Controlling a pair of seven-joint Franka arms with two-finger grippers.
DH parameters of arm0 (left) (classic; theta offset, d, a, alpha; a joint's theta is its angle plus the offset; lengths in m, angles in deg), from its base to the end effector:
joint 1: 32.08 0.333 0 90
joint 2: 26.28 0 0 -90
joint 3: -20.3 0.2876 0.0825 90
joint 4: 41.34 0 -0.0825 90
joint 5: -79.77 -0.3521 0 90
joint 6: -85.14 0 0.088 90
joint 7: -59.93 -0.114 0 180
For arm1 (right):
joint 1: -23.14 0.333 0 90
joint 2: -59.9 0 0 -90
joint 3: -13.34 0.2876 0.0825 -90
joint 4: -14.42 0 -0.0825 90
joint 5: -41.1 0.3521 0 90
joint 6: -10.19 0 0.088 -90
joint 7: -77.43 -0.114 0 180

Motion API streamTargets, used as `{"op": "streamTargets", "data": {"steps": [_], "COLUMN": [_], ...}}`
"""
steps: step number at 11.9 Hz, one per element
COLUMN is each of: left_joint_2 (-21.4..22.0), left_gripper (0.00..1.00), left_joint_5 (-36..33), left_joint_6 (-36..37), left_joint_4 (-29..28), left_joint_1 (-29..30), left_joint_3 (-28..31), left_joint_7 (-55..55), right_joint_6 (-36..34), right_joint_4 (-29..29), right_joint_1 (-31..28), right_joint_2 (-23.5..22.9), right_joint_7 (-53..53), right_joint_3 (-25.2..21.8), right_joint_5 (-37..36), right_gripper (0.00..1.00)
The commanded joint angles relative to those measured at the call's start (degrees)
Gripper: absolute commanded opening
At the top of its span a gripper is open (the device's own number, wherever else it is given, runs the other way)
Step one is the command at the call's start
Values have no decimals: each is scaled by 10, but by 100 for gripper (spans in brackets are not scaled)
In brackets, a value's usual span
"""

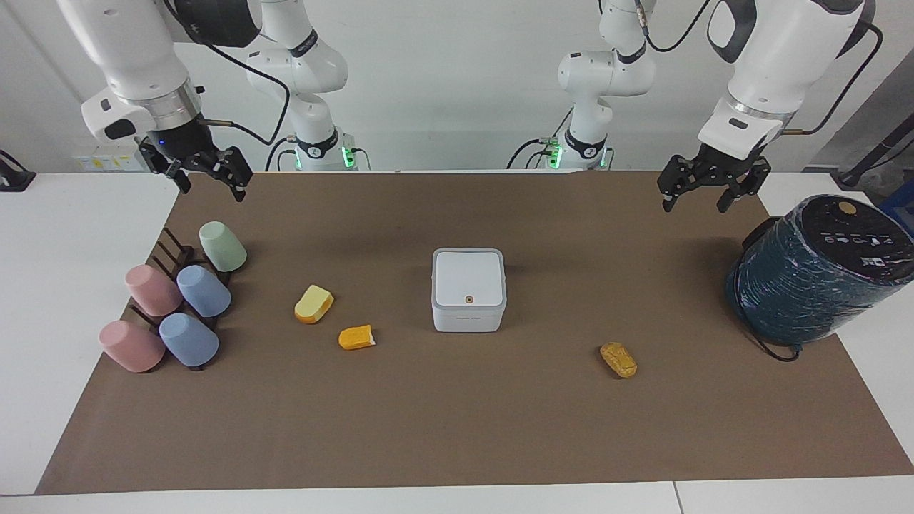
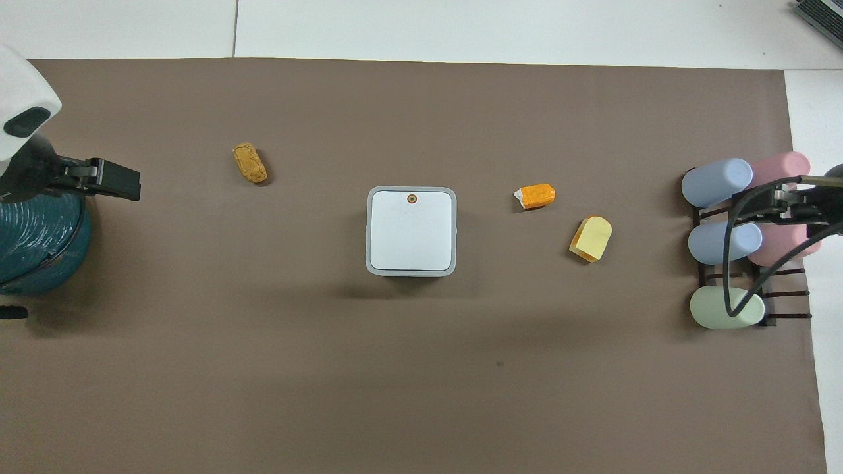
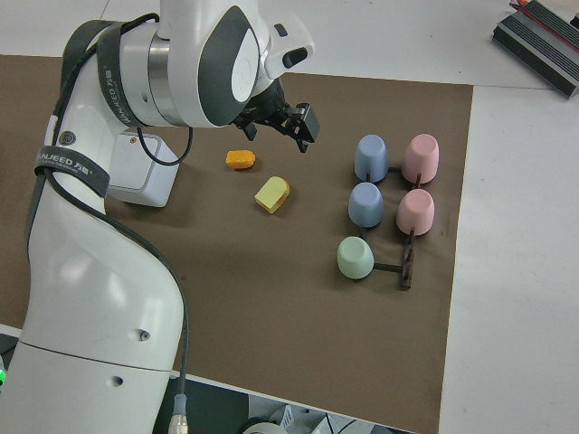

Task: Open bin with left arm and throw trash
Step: 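Reach the left gripper toward the lid of the white bin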

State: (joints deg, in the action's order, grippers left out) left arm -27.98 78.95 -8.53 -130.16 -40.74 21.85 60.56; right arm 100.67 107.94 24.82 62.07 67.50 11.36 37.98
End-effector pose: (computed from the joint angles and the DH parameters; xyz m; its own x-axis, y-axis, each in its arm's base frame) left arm 0.5340 -0.0653 0.5884 0.9920 -0.1136 0.0551 -0.1130 -0.9935 -0.0145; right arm 0.5117 -0.0092 0.5825 0.9842 -0.1769 -0.0058 -0.1763 -0.9828 0.0549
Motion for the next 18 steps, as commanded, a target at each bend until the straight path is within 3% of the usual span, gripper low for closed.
{"op": "streamTargets", "data": {"steps": [1, 3, 7, 8, 10, 11, 12, 15, 18], "left_joint_2": [9, 10, 21, 20, 20, 20, 20, 7, -40], "left_gripper": [100, 100, 100, 80, 30, 12, 0, 0, 0], "left_joint_5": [-4, -4, -2, 5, 49, 60, 62, 62, 71], "left_joint_6": [-5, -6, -47, -49, -77, -98, -120, -207, -298], "left_joint_4": [-9, -13, -49, -53, -63, -72, -84, -110, -115], "left_joint_1": [-5, -7, -74, -90, -97, -109, -122, -171, -211], "left_joint_3": [0, -2, -2, -2, -2, -2, -2, -2, -2], "left_joint_7": [-7, -6, 66, 106, 172, 207, 243, 360, 445], "right_joint_6": [12, 12, 12, 12, 12, 12, 12, 13, 12], "right_joint_4": [19, 19, 19, 19, 19, 19, 19, 19, 19], "right_joint_1": [-5, -5, -5, -5, -5, -5, -5, -5, -5], "right_joint_2": [15, 15, 15, 15, 15, 15, 15, 15, 15], "right_joint_7": [-4, -4, -4, -4, -4, -4, -5, -5, -5], "right_joint_3": [3, 3, 3, 3, 3, 3, 4, 3, 3], "right_joint_5": [2, 2, 2, 2, 2, 2, 2, 2, 2], "right_gripper": [100, 100, 100, 100, 100, 100, 100, 100, 100]}}
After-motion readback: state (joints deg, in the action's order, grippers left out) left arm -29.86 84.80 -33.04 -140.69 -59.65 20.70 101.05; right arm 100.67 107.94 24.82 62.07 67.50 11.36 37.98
